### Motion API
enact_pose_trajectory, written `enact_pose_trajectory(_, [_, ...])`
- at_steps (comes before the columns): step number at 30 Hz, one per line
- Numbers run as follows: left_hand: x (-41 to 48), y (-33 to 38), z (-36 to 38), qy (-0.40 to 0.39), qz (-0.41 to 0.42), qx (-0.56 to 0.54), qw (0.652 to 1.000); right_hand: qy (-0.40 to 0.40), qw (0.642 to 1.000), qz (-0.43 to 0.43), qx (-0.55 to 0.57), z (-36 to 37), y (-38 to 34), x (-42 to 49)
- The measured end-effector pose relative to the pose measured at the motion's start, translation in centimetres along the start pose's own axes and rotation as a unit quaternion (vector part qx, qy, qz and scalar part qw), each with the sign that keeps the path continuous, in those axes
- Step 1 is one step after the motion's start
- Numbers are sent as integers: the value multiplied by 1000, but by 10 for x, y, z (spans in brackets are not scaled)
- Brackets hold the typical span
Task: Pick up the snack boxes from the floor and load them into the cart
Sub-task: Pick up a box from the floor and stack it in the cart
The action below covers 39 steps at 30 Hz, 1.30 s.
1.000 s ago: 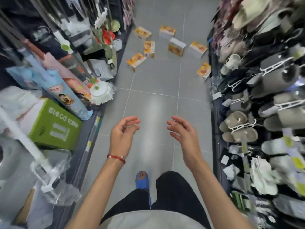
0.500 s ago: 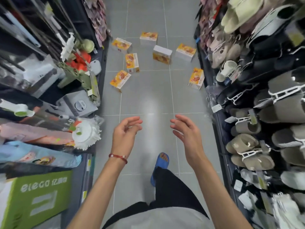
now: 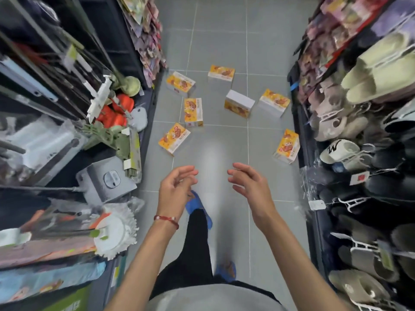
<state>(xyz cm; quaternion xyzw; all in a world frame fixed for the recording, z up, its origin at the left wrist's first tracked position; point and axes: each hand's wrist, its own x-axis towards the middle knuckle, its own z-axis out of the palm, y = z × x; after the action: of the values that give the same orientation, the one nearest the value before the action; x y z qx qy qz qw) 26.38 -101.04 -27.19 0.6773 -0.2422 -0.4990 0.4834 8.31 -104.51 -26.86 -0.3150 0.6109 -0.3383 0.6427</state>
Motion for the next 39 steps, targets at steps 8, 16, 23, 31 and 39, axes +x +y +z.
enact_pose_trajectory(8, [178, 85, -6, -11, -12, -8, 1000, -4, 1000, 5, -28, 87, -96, 140])
enact_pose_trajectory(16, [330, 128, -15, 29, -75, -1, 997, -36, 996, 51, -70, 159, -166, 285])
enact_pose_trajectory(23, [468, 115, -5, 136, -174, -62, 973, -33, 989, 43, -141, 212, -190, 448])
enact_pose_trajectory(31, [600, 13, -8, 192, -278, -96, 936, -81, 961, 69, -256, 261, -116, 591])
enact_pose_trajectory(39, [672, -152, -39, 186, -368, 25, 911, -74, 941, 129, -304, 276, 34, 700])
